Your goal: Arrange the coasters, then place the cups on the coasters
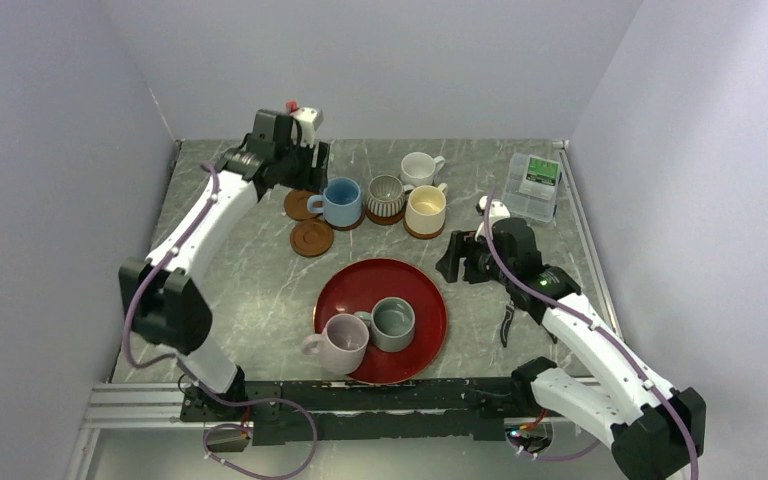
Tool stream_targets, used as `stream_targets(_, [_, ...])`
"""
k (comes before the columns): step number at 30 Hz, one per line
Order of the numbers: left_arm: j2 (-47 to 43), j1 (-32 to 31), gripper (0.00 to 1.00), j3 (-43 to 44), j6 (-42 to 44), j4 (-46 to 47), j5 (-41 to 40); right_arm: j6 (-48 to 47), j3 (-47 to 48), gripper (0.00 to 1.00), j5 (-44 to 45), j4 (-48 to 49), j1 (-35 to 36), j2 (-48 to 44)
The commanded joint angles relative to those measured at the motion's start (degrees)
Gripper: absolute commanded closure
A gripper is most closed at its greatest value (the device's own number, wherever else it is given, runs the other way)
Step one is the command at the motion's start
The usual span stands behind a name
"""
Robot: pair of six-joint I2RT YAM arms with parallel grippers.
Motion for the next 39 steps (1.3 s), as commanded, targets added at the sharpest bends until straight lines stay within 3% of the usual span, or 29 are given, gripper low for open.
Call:
stream_targets(1, [-9.27, 0.0, 0.25, -12.43, 0.28, 6.74, 0.28, 5.39, 0.02, 0.26, -0.88, -0.83, 3.97, 1.56])
stream_targets(7, [-18.33, -0.24, 0.24, -25.57, 1.56, 11.93, -2.41, 11.71, 2.0, 0.27, 6.35, -4.31, 16.24, 6.59])
stream_targets(19, [-18.37, -4.83, 0.23, -23.63, 1.96, 9.22, -3.51, 18.26, 4.34, 0.32, 14.46, -7.85, 25.91, 14.31])
stream_targets(24, [-17.52, -5.6, 0.23, -23.27, 1.19, 8.95, -2.83, 18.78, 5.65, 0.41, 18.04, -9.13, 27.62, 16.96])
stream_targets(32, [-17.62, -5.98, 0.23, -23.5, 1.17, 9.05, -3.46, 17.21, 9.29, 0.65, 21.89, -8.16, 28.83, 20.49])
stream_targets(39, [-17.42, -5.98, 0.23, -23.35, 1.19, 8.86, -4.14, 15.37, 11.7, 0.74, 22.28, -7.86, 28.95, 24.7])
